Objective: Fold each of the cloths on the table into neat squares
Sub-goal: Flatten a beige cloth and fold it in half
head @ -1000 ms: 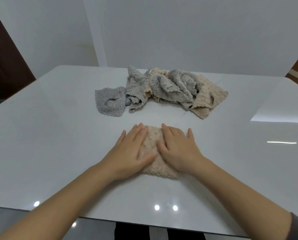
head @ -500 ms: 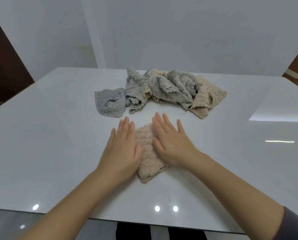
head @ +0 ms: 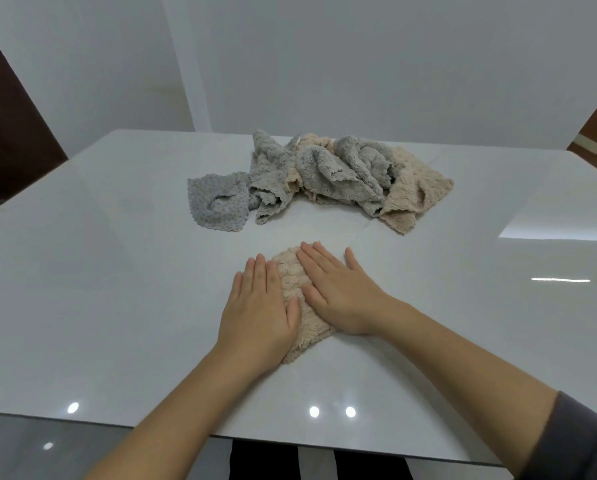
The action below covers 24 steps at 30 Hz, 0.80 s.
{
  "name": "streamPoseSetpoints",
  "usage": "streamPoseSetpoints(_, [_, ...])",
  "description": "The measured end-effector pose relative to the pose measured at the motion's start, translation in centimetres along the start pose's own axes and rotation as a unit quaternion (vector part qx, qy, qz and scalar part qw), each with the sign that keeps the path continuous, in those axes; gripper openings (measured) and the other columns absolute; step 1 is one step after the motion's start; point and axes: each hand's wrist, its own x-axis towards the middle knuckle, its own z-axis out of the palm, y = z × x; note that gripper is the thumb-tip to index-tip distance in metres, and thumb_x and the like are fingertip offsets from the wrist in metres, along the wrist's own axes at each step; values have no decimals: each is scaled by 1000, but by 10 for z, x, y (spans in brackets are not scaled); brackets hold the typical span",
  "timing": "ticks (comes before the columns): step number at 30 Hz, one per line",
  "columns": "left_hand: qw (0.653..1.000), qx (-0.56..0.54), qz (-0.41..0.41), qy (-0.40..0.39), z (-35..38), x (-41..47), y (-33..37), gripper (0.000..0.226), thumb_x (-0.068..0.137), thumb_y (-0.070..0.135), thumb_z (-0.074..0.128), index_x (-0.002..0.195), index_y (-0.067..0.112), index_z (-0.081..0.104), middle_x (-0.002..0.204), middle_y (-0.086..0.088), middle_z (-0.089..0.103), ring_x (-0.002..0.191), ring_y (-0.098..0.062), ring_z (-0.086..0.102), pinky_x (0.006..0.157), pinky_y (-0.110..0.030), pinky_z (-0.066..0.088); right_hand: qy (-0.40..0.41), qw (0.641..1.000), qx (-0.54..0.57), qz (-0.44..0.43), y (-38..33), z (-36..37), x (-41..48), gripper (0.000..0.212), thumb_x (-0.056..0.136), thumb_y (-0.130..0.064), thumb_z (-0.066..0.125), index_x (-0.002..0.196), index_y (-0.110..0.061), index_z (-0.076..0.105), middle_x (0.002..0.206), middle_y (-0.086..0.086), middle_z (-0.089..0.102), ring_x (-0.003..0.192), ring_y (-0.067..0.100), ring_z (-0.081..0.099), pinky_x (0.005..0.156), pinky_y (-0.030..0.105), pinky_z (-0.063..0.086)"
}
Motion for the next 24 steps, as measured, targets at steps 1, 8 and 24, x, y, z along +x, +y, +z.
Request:
streamPoseSetpoints(1, [1000,-4,-2,-10,-4,0,0,86,84,55,-4,155,6,0,163,-13,-4,150,-22,-6,119,-34,-7,-15,1000,13,-2,1,-4,1,60,105,-38,19,157,-17,-2,164,-3,-8,149,10,-11,120,49,-9])
streamPoseSetpoints(8, [997,-43,3,71,-20,-6,11,83,81,45,-5,154,5,-7,161,-10,-17,148,-18,-19,119,-33,-11,35,997,27,-61,8,-31,1,56,104,-30,18,157,-21,1,163,-9,-7,148,5,-11,120,44,-13])
streamPoseSetpoints(24, [988,3,152,-16,-39,-16,-73,105,70,92,12,149,32,-20,155,16,-29,140,3,-29,120,-28,-11,44,997,62,24,-3,-14,-1,58,105,-35,18,157,-17,1,164,-1,-6,149,13,-12,120,47,-10])
